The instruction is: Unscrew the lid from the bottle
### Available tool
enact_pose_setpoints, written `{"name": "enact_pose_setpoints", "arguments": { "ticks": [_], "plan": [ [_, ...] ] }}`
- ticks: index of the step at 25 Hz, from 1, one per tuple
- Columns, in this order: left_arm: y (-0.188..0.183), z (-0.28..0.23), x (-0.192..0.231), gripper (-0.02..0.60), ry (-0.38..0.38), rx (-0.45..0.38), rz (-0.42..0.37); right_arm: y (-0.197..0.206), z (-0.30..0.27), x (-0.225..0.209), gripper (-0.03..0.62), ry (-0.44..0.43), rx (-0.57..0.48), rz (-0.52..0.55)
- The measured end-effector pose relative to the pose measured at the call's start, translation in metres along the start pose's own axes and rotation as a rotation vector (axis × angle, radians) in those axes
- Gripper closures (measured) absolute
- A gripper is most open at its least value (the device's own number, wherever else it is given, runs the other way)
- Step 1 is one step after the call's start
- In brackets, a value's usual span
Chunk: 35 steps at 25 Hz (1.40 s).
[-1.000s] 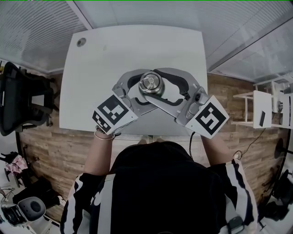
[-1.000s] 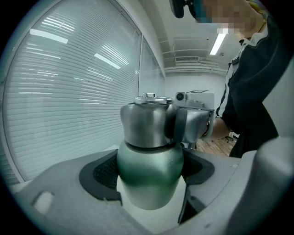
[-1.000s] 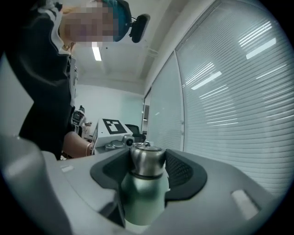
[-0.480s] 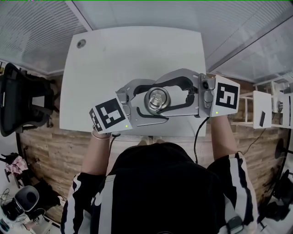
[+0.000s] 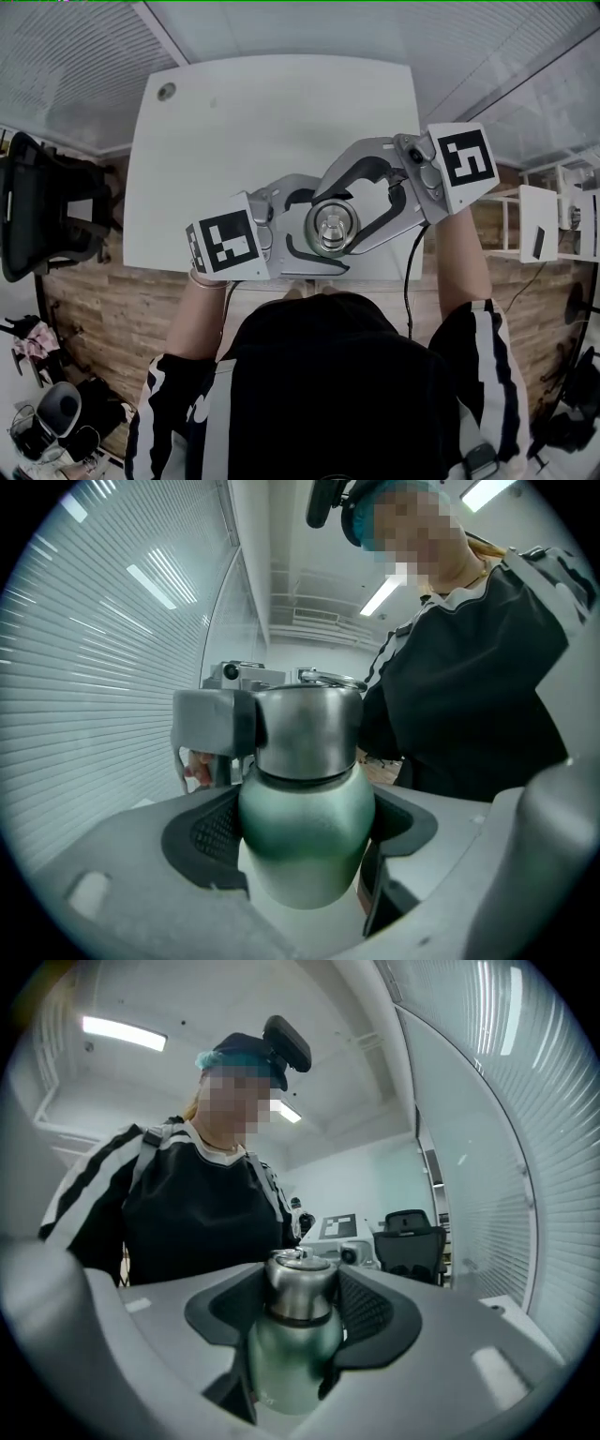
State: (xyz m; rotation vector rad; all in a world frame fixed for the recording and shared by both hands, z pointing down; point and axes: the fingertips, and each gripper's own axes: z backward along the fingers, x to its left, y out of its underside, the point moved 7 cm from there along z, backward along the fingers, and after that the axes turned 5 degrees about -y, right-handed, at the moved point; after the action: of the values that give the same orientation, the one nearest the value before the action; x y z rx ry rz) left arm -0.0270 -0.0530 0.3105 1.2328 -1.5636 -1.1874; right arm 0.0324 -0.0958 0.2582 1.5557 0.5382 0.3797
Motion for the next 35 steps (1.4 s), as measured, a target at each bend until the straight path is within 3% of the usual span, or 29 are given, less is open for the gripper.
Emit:
{"name": "enact_pose_setpoints", "arguments": {
  "ticks": [5, 19, 21, 23, 27, 31, 35],
  "plan": [
    [-0.004, -0.003, -0.003, 0.196, 0.064, -0.007, -0.009, -0.003, 0.002, -0.005, 0.353, -0.164, -0.027, -0.033],
    [-0.003, -0.001, -0.005, 0.196, 0.141, -0.002, 0.02, -0.006, -0.005, -0.014, 0.354, -0.313, 0.02, -0.038],
    [-0.002, 0.004, 0.001, 0.196, 0.109, -0.014, 0.034, -0.007, -0.002, -0.02, 0.35, -0.24, 0.016, -0.051],
    [-0.001, 0.011, 0.008, 0.196, 0.034, -0.019, 0.048, -0.009, 0.004, -0.025, 0.337, -0.105, 0.002, -0.033],
    [0.012, 0.027, 0.029, 0.196, -0.167, -0.018, 0.079, -0.012, 0.009, -0.03, 0.287, 0.253, -0.015, 0.067],
    [0.025, 0.039, 0.048, 0.196, -0.349, 0.032, 0.12, -0.009, 0.006, -0.035, 0.267, 0.668, 0.002, 0.125],
    [0.033, 0.047, 0.061, 0.196, -0.477, 0.056, 0.147, -0.003, -0.007, -0.038, 0.282, 0.928, -0.036, 0.129]
  ]
}}
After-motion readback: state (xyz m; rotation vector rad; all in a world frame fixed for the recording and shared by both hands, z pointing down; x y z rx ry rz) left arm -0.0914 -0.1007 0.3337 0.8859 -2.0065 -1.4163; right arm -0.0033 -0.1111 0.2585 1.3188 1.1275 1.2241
